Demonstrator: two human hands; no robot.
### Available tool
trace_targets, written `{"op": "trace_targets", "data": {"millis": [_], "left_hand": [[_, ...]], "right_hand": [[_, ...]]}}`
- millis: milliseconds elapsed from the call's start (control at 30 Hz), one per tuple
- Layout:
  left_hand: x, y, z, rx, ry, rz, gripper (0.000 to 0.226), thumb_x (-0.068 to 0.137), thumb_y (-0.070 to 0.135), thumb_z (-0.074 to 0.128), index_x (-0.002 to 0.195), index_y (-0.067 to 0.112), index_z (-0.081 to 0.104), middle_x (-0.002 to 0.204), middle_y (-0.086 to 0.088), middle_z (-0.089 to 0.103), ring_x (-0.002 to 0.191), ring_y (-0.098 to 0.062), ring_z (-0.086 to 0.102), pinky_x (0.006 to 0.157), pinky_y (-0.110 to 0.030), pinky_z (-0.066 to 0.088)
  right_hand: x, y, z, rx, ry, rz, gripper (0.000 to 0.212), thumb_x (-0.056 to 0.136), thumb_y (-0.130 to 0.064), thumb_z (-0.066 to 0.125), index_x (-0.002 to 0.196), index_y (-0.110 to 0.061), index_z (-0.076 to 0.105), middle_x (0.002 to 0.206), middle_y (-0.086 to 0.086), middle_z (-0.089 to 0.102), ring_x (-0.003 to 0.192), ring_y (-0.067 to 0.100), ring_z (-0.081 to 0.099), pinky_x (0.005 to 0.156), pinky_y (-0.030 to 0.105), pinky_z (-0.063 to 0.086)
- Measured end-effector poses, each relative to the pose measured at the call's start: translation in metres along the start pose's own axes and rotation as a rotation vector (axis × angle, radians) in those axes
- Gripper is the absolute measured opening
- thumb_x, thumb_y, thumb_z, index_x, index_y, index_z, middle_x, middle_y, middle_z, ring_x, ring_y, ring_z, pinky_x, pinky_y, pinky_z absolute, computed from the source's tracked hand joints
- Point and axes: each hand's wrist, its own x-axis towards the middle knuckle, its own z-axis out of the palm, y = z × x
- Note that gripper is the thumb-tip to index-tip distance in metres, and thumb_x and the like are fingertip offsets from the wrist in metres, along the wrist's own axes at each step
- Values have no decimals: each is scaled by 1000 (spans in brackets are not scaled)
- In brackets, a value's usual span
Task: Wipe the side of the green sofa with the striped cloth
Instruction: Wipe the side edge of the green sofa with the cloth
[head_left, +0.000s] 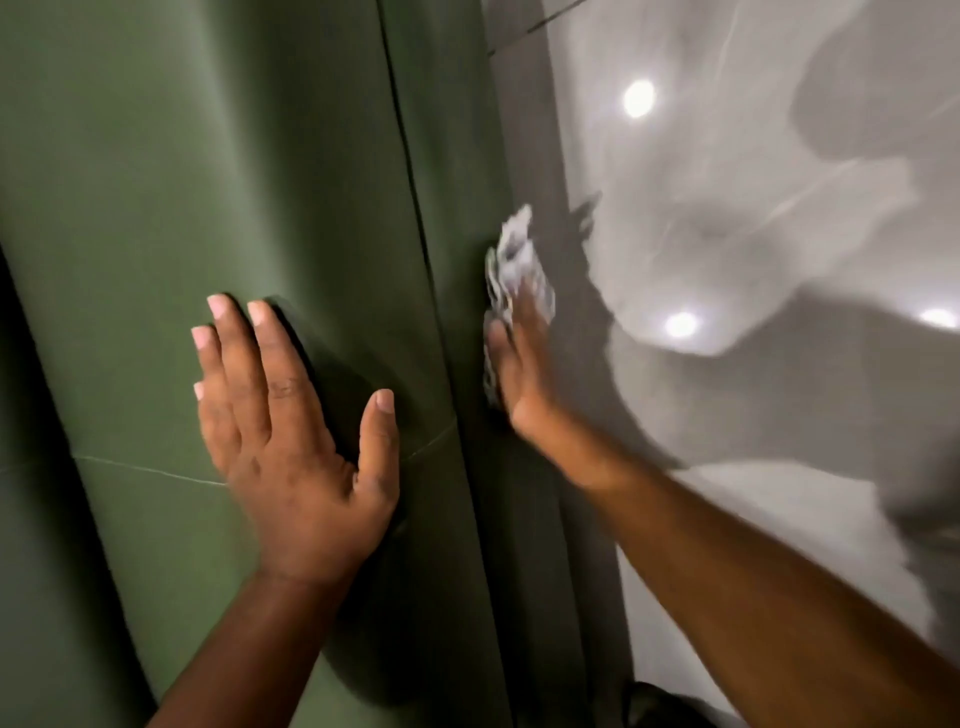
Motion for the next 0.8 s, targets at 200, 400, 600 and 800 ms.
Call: {"op": "trace_targets", "data": {"millis": [200,400,600,800], "left_hand": [[-1,-1,0,-11,-5,-17,81,92,39,53,154,3,15,163,-22,11,153,-35,6,123,-45,6],[3,-3,-7,-43,-64,5,84,91,42,54,155,6,13,165,-19,7,153,-32,2,124,-45,6],[63,-4,-13,-18,-128,51,92,85,51,51,157,22,2,167,-8,-4,153,-23,-8,123,-43,3],[195,0,-9,-72,-126,42,96,81,55,53,157,22,5,167,-7,-1,154,-26,-3,125,-49,8]], "right_hand": [[-196,53,-4,-38,-89,153,64,97,-59,28,149,-39,-2,161,-18,-10,149,14,-5,118,63,9],[-118,33,-5,36,-52,186,56,96,-52,32,142,-51,0,160,-3,-5,149,18,-5,121,55,5],[96,-36,-5,-75,-154,56,65,95,-52,22,151,-26,2,163,10,-6,149,27,-5,122,48,0],[62,-51,-11,-138,-87,-163,61,99,-44,21,150,-21,-3,162,14,-7,149,27,-7,121,53,1]]}}
